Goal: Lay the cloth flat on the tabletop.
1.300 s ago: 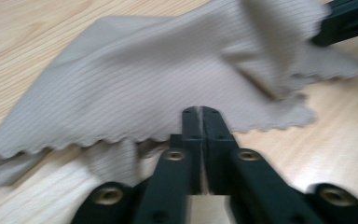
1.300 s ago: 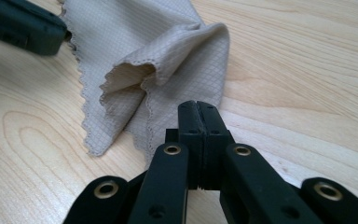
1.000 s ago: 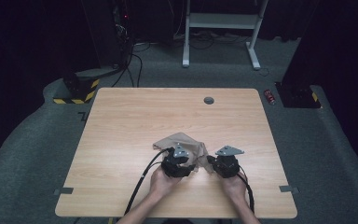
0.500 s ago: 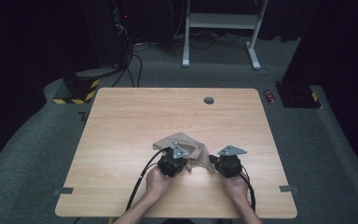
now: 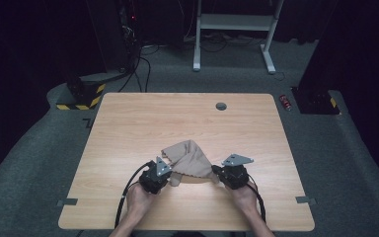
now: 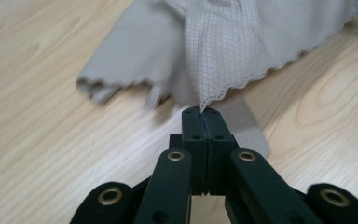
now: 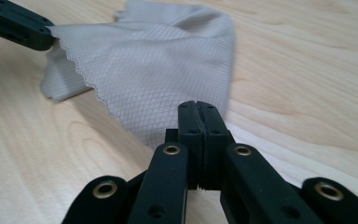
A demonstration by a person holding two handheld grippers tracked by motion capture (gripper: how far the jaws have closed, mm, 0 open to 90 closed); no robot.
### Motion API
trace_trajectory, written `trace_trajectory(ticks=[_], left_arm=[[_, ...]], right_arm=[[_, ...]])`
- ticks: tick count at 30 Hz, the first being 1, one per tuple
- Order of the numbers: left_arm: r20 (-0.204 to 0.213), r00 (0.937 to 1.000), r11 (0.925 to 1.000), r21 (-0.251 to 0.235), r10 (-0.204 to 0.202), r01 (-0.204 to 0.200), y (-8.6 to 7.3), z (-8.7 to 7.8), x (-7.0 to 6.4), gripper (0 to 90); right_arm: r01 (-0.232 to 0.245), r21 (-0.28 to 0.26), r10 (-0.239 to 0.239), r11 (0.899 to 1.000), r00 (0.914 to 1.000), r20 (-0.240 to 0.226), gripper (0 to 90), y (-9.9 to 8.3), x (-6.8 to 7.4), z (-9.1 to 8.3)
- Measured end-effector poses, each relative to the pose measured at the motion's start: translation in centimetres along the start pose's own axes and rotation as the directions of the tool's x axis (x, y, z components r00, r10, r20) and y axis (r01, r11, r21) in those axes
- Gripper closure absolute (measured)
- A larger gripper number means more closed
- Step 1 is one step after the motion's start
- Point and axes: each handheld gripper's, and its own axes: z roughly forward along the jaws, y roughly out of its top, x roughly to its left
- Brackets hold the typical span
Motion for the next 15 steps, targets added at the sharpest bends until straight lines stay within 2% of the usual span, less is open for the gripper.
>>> trace_trajectory(ticks=[1,2,5,6,7,8,10,11,13,15], left_arm=[[-0.006,0.9999,0.9999,0.005,-0.01,0.01,-0.5,-0.1,0.2,89.2],[-0.004,0.9999,0.9999,0.01,-0.011,0.011,-0.7,-0.1,0.3,88.8],[0.001,0.9995,0.9995,0.007,-0.032,0.032,-1.5,-0.2,0.6,85.4],[0.009,0.9989,0.9989,0.003,-0.046,0.046,-1.7,-0.2,0.8,83.2],[0.021,0.9976,0.9978,-0.007,-0.065,0.065,-1.9,-0.3,0.9,83.2],[0.033,0.9947,0.9947,-0.03,-0.097,0.098,-2.1,-0.3,1.1,77.4],[0.044,0.993,0.993,-0.041,-0.109,0.111,-2.2,-0.4,1.2,74.0],[0.061,0.9904,0.99,-0.059,-0.125,0.128,-2.3,-0.3,1.1,65.9],[0.064,0.9898,0.9896,-0.059,-0.127,0.131,-2.3,-0.2,1.0,63.1],[0.059,0.9909,0.9905,-0.058,-0.121,0.124,-2.3,0.0,0.7,56.6]], right_arm=[[-0.001,0.004,0.001,1.0,0.9998,-0.018,88.1,0.0,0.1,0.2],[0.0,0.008,0.0,1.0,0.9993,-0.038,83.0,-0.1,0.3,0.5],[0.0,0.01,0.0,1.0,0.9997,-0.026,79.4,-0.2,0.4,0.6],[-0.023,0.006,0.023,1.0,0.9996,-0.014,77.4,-0.4,0.0,0.4],[-0.023,0.006,0.023,1.0,0.9996,-0.014,77.4,-0.4,0.0,0.4],[-0.048,0.005,0.048,0.999,0.9988,0.005,76.3,-0.6,-0.5,0.2],[-0.058,0.008,0.057,0.998,0.9982,0.015,75.9,-0.7,-0.8,0.1],[-0.071,0.025,0.07,0.997,0.997,0.033,74.3,-1.0,-1.2,0.1],[-0.082,0.04,0.081,0.996,0.996,0.037,73.0,-1.1,-1.3,0.1],[-0.088,0.055,0.086,0.995,0.9957,0.035,71.0,-1.3,-1.3,0.3]])
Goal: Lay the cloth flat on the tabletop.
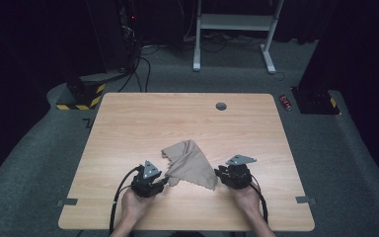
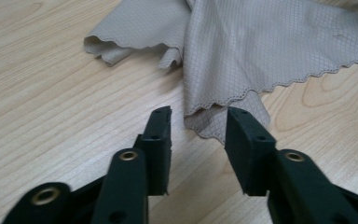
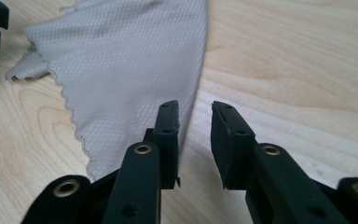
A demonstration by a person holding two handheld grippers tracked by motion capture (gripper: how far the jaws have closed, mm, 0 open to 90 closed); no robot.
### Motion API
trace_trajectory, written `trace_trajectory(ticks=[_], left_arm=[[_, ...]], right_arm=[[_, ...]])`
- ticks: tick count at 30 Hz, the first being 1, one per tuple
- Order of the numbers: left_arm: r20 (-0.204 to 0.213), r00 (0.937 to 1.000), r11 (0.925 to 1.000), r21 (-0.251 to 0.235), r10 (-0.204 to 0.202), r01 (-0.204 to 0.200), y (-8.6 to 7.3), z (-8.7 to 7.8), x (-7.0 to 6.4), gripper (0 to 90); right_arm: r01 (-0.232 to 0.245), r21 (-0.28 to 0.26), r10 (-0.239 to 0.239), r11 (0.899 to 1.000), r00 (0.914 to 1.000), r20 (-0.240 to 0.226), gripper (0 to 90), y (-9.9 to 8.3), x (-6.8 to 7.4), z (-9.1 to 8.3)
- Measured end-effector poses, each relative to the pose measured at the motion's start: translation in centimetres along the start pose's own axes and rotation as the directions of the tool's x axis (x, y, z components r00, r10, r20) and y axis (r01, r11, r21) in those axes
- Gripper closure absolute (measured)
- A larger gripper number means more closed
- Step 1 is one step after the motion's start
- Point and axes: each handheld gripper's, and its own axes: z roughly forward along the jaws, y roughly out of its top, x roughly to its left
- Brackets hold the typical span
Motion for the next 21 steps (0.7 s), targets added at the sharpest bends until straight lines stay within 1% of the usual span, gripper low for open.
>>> trace_trajectory(ticks=[1,2,5,6,7,8,9,10,11,12,15,16,17,19,20,21], left_arm=[[-0.002,1.0,1.0,0.005,0.004,-0.004,0.0,0.2,-0.2,56.6],[-0.005,1.0,0.9999,0.01,0.008,-0.008,-0.1,0.5,-0.4,53.9],[-0.003,1.0,0.9999,0.015,0.003,-0.003,-0.1,0.9,-0.6,52.6],[-0.003,1.0,0.9999,0.013,0.004,-0.004,0.0,1.1,-0.9,52.6],[-0.005,1.0,0.9999,0.011,0.005,-0.005,0.0,1.1,-1.0,53.0],[-0.005,1.0,0.9999,0.011,0.005,-0.005,0.0,1.1,-1.0,53.7],[-0.008,0.9999,0.9998,0.015,0.011,-0.011,0.0,1.2,-1.1,53.7],[-0.012,0.9998,0.9997,0.021,0.016,-0.015,0.1,1.3,-1.3,54.8],[-0.012,0.9998,0.9997,0.021,0.016,-0.015,0.1,1.3,-1.3,55.3],[-0.017,0.9995,0.9994,0.023,0.025,-0.024,0.1,1.4,-1.3,55.7],[-0.02,0.9995,0.9994,0.023,0.026,-0.026,0.2,1.4,-1.3,55.9],[-0.017,0.9996,0.9995,0.024,0.022,-0.022,0.2,1.4,-1.4,55.7],[-0.017,0.9996,0.9995,0.024,0.022,-0.022,0.2,1.4,-1.4,55.4],[-0.018,0.9995,0.9994,0.02,0.028,-0.027,0.2,1.4,-1.5,55.3],[-0.01,0.9998,0.9998,0.012,0.019,-0.019,0.2,1.3,-1.5,55.0],[-0.007,0.9998,0.9997,0.01,0.02,-0.02,0.2,1.3,-1.5,55.0]], right_arm=[[0.001,0.003,-0.001,1.0,1.0,-0.004,69.8,-0.1,0.1,0.1],[0.003,0.01,-0.003,1.0,0.9999,-0.013,68.2,-0.2,0.2,0.3],[0.006,0.018,-0.006,1.0,0.9998,-0.02,68.4,-0.3,0.4,0.5],[0.017,0.038,-0.017,0.999,0.9998,-0.015,72.2,-0.4,0.6,0.8],[0.023,0.047,-0.022,0.999,0.9997,-0.007,76.7,-0.5,0.7,0.9],[0.023,0.047,-0.022,0.999,0.9997,-0.007,76.7,-0.5,0.7,0.9],[0.035,0.043,-0.035,0.998,0.9994,-0.003,82.0,-0.5,0.8,0.9],[0.064,0.046,-0.064,0.997,0.9979,0.006,89.1,-0.5,0.9,0.8],[0.064,0.046,-0.064,0.997,0.9979,0.006,89.1,-0.5,0.9,0.8],[0.076,0.039,-0.076,0.996,0.9969,0.017,89.5,-0.5,1.0,0.6],[0.065,0.019,-0.065,0.998,0.9975,0.029,89.6,-0.3,0.7,0.2],[0.037,-0.011,-0.037,0.999,0.9984,0.044,89.6,0.0,0.1,-0.5],[0.037,-0.011,-0.037,0.999,0.9984,0.044,89.6,0.0,0.1,-0.5],[0.031,-0.025,-0.029,0.999,0.9977,0.06,89.6,0.3,-0.4,-0.9],[0.031,-0.024,-0.029,0.999,0.996,0.085,89.5,0.4,-0.9,-1.1],[0.026,-0.022,-0.023,0.999,0.9952,0.095,89.5,0.4,-1.1,-1.1]])
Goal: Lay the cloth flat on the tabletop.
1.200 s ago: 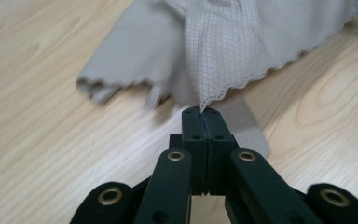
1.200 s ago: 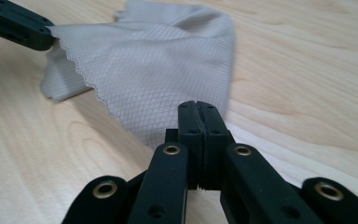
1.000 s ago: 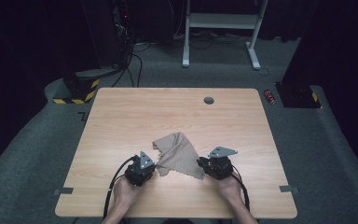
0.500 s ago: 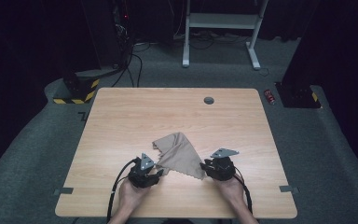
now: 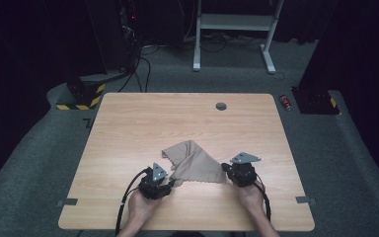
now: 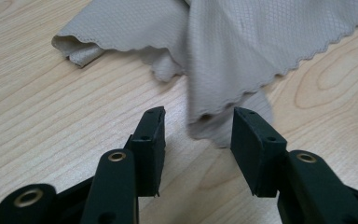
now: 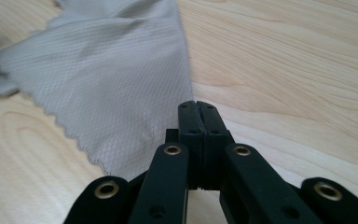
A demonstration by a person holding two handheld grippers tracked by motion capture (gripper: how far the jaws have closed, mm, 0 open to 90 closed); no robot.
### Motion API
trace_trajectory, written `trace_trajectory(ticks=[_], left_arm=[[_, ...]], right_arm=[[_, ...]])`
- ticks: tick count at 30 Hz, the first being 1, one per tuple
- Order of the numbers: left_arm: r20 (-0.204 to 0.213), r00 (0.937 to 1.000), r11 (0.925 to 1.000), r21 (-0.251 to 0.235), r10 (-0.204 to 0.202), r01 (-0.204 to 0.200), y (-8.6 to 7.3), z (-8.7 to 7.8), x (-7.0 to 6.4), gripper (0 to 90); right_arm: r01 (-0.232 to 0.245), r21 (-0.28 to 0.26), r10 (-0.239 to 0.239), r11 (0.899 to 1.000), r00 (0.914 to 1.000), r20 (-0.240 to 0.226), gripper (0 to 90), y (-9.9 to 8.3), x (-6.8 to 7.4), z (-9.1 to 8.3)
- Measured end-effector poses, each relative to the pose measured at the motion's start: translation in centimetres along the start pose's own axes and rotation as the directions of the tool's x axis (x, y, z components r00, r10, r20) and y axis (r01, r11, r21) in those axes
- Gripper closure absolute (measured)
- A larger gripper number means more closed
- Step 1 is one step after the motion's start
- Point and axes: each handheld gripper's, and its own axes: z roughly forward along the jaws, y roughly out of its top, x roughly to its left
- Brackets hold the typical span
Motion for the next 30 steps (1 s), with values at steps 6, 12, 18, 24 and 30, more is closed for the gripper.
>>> trace_trajectory(ticks=[6,12,18,24,30], left_arm=[[0.011,0.9999,0.9998,-0.021,-0.007,0.007,0.3,-0.4,0.3,55.0],[0.019,0.9986,0.9981,-0.037,-0.049,0.049,1.8,0.3,1.3,55.2],[0.0,0.9985,0.9982,-0.023,-0.055,0.055,3.8,2.1,1.8,55.0],[-0.022,0.9994,0.9994,0.024,-0.026,0.027,5.2,3.9,1.8,58.6],[0.004,1.0,0.9984,0.056,0.0,0.0,5.1,4.9,1.9,81.4]], right_arm=[[-0.027,0.005,0.027,1.0,0.9995,0.013,83.8,-0.6,-0.5,0.1],[0.009,-0.023,-0.01,1.0,0.9997,-0.023,80.6,-1.0,0.7,-0.6],[0.038,0.017,-0.038,0.999,0.9985,-0.04,74.4,-2.0,1.5,0.0],[0.042,0.02,-0.041,0.999,0.9981,-0.046,71.5,-2.5,1.5,0.2],[0.079,0.025,-0.078,0.997,0.9966,-0.026,83.1,-2.7,1.6,0.2]])
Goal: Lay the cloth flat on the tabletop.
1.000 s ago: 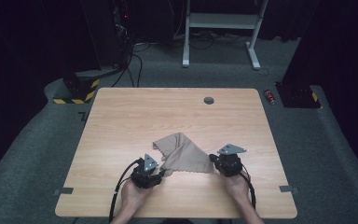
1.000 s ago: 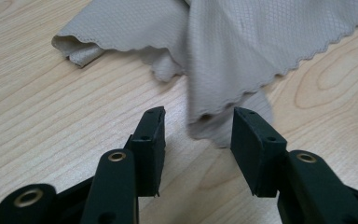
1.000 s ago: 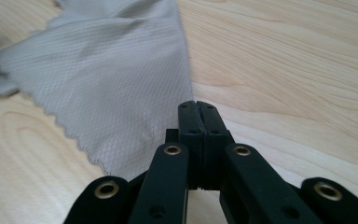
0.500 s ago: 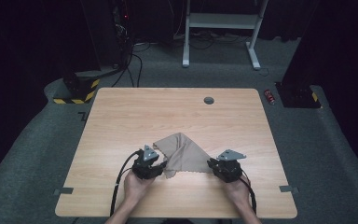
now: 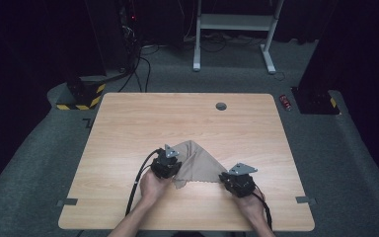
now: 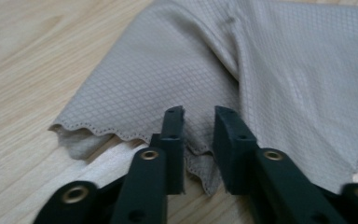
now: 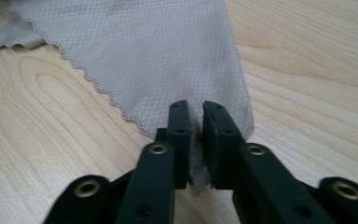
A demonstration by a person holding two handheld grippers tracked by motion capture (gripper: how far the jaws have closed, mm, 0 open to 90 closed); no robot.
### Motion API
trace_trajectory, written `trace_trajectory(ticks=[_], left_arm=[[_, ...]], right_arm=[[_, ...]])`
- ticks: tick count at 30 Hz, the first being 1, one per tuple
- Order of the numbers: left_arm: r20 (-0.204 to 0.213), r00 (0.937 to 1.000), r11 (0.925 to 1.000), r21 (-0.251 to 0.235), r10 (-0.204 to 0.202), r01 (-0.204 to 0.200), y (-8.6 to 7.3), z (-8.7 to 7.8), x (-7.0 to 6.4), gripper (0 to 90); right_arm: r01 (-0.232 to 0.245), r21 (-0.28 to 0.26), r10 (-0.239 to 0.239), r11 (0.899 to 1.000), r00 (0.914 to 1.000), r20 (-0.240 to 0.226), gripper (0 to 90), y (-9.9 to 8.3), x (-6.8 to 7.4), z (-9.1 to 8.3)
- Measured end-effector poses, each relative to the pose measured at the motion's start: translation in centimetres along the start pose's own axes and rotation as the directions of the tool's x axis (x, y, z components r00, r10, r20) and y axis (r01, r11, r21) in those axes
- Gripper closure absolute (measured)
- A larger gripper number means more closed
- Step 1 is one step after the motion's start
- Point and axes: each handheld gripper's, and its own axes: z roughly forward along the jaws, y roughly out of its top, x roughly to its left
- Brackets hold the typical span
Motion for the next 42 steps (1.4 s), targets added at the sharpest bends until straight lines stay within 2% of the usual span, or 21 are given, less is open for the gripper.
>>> trace_trajectory(ticks=[1,3,5,7,9,14,17,19,21,23,26,28,31,35,38,40,41,42], left_arm=[[-0.004,1.0,1.0,0.004,0.007,-0.007,0.1,0.0,0.0,81.4],[-0.016,0.9996,0.9996,0.012,0.025,-0.025,0.2,0.1,-0.1,88.4],[-0.027,0.9981,0.9983,0.021,0.056,-0.055,0.7,-0.1,0.1,89.2],[-0.028,0.9983,0.9986,0.013,0.051,-0.051,0.9,-0.3,0.2,89.4],[-0.036,0.9986,0.9991,-0.015,0.039,-0.039,1.2,-0.8,0.8,89.5],[-0.057,0.9982,0.9995,-0.027,0.017,-0.018,1.4,-1.9,2.3,89.4],[-0.033,0.9994,0.9991,-0.041,-0.014,0.012,1.3,-2.4,3.1,89.4],[-0.029,0.9995,0.9997,-0.023,-0.009,0.008,1.2,-2.5,3.0,89.3],[-0.018,0.9997,0.9998,0.011,0.016,-0.016,0.7,-2.4,2.7,88.9],[-0.011,0.9996,0.9995,0.015,0.027,-0.027,-0.2,-2.5,2.6,88.2],[-0.014,0.9998,0.9998,0.008,0.016,-0.016,-0.5,-2.8,2.9,87.5],[0.002,1.0,1.0,-0.005,-0.007,0.007,-0.5,-3.0,3.3,86.7],[-0.016,0.9999,0.9999,-0.015,0.005,-0.005,-0.3,-3.2,3.3,88.8],[-0.051,0.9984,0.9997,-0.004,0.025,-0.025,-0.5,-3.6,3.6,89.6],[-0.057,0.9983,0.9999,0.007,0.009,-0.009,-1.0,-4.1,4.3,89.7],[-0.057,0.9983,0.9993,0.037,0.007,-0.004,-1.5,-3.8,4.5,89.3],[-0.063,0.998,0.9993,0.037,-0.006,0.008,-2.0,-3.5,4.5,86.0],[-0.063,0.998,0.9993,0.037,-0.006,0.008,-2.0,-3.5,4.5,83.7]], right_arm=[[0.005,0.0,-0.005,1.0,1.0,0.005,85.1,0.0,0.0,0.0],[0.015,0.0,-0.015,1.0,0.9998,0.01,89.2,0.0,-0.2,0.0],[0.018,-0.001,-0.018,1.0,0.9998,0.011,89.6,0.0,-0.2,0.0],[0.02,-0.001,-0.02,1.0,0.9997,0.011,89.6,0.0,-0.2,0.0],[0.015,0.0,-0.015,1.0,0.9998,0.013,89.7,0.0,-0.3,-0.1],[-0.004,-0.034,0.005,0.999,0.9997,0.022,89.8,0.1,-1.1,-1.0],[-0.019,-0.049,0.02,0.999,0.9998,0.011,89.9,0.0,-1.4,-1.6],[-0.005,-0.044,0.006,0.999,1.0,0.005,89.9,-0.1,-1.1,-1.8],[0.029,-0.026,-0.029,0.999,0.9996,0.002,89.8,-0.4,-0.5,-1.8],[0.035,-0.004,-0.035,0.999,0.9993,-0.017,89.8,-0.9,-0.1,-1.7],[0.045,0.006,-0.045,0.999,0.9988,-0.02,89.7,-1.2,0.0,-1.7],[0.035,0.007,-0.035,0.999,0.999,-0.029,89.7,-1.2,-0.1,-1.7],[0.035,0.002,-0.035,0.999,0.9989,-0.03,89.6,-0.9,-0.1,-1.8],[0.064,0.023,-0.064,0.998,0.9979,-0.014,89.8,-0.8,0.1,-1.7],[0.053,0.029,-0.053,0.998,0.9984,-0.022,89.7,-1.3,-0.1,-1.9],[0.062,0.041,-0.061,0.997,0.9979,-0.022,88.6,-1.0,0.0,-1.8],[0.064,0.023,-0.063,0.998,0.9975,-0.031,82.4,-0.5,0.3,-1.7],[0.064,0.023,-0.063,0.998,0.9975,-0.031,82.4,-0.5,0.3,-1.7]])
